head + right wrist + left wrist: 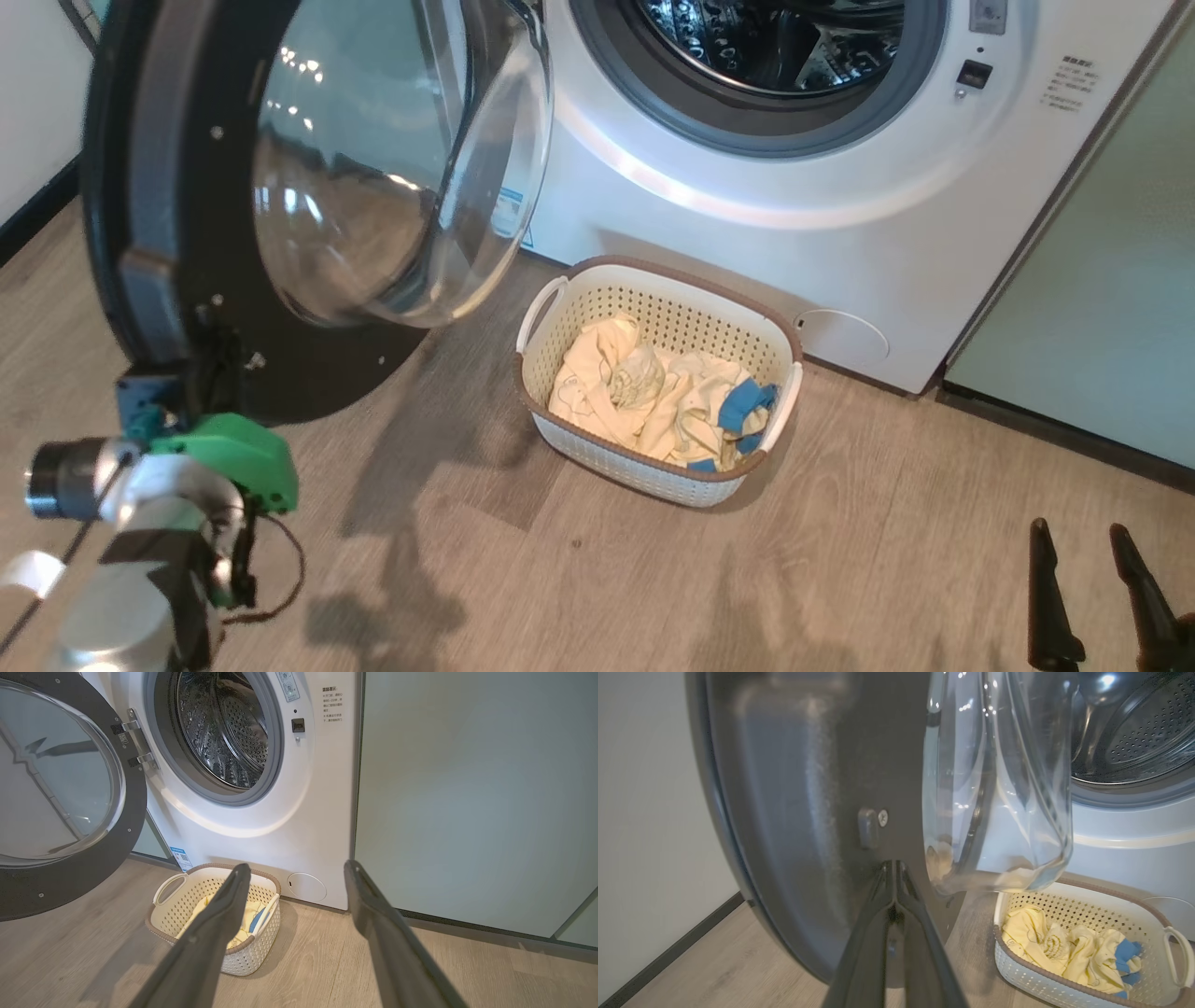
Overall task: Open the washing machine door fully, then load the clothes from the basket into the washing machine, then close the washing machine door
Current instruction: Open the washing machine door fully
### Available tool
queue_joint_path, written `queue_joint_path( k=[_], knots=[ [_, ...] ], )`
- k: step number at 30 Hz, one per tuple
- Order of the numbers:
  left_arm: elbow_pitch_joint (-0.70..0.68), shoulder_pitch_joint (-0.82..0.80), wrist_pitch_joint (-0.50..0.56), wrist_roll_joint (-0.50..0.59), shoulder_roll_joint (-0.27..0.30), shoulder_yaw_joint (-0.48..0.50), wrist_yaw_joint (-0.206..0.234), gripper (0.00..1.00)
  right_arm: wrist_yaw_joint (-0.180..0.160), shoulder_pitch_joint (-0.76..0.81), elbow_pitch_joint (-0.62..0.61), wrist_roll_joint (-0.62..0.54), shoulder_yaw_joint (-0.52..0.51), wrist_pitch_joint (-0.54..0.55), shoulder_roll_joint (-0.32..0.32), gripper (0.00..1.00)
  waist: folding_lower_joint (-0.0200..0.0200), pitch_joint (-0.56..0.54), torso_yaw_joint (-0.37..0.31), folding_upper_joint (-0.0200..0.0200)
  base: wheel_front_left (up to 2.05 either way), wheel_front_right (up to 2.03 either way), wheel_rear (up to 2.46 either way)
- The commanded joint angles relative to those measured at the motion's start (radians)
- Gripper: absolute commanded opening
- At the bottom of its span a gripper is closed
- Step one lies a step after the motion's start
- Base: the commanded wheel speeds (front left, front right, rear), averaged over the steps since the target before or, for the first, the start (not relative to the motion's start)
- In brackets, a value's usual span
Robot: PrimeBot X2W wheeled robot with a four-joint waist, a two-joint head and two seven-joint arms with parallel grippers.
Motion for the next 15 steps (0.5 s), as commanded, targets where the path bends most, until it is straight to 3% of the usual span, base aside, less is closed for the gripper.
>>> queue_joint_path(
  k=[1,15],
  knots=[
    [-0.009,-0.065,-0.014,0.001,0.055,0.054,-0.006,0.0,-0.003,-0.04,-0.038,-0.008,0.018,-0.001,-0.012,1.0,0.0,0.005,0.001,0.0,0.0,0.0,0.0],
    [0.059,-0.128,-0.031,0.085,0.114,0.125,-0.063,0.0,-0.003,-0.035,-0.108,-0.053,0.003,0.053,-0.012,1.0,0.0,0.045,0.009,0.0,0.0,0.0,0.0]
  ],
)
